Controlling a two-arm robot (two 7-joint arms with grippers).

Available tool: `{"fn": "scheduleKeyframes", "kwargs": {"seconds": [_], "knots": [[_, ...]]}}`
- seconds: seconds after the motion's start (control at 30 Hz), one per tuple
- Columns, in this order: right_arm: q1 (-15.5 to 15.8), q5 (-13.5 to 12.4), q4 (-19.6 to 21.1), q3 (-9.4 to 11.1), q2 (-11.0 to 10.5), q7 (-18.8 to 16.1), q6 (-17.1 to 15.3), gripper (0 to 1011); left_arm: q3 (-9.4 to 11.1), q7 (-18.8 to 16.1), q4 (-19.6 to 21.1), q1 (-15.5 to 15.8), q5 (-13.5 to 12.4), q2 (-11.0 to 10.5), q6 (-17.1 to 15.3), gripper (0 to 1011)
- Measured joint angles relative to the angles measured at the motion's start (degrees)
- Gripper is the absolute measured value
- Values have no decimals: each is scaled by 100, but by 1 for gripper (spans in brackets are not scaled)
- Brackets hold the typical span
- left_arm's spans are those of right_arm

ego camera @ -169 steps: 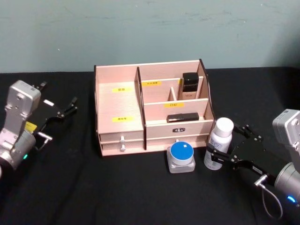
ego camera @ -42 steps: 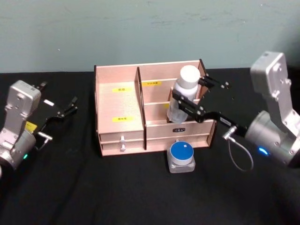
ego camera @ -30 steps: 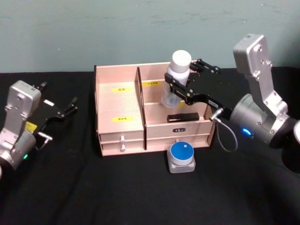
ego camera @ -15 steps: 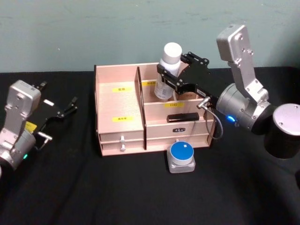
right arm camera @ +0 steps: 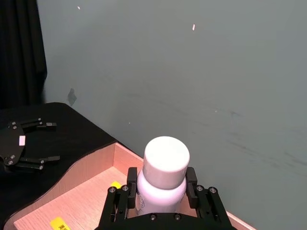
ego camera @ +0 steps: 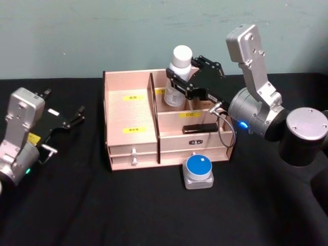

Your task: Pick up the facial cleanser and watermelon frost from the table and place them into the tiered storage box.

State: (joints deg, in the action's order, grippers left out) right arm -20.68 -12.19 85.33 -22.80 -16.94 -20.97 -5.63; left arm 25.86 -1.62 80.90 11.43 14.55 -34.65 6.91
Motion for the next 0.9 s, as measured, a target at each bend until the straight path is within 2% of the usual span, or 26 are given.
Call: {"fn": "scheduleKeyframes", "kwargs": {"seconds": [0.5,0.9], "knots": [[-69,-64,-279,-14,37,-50,-71,593,0,0,0,0,0,0,0,1001],[-96,-75,-525,-134,22,-138,-179,593,0,0,0,0,0,0,0,1001]]}}
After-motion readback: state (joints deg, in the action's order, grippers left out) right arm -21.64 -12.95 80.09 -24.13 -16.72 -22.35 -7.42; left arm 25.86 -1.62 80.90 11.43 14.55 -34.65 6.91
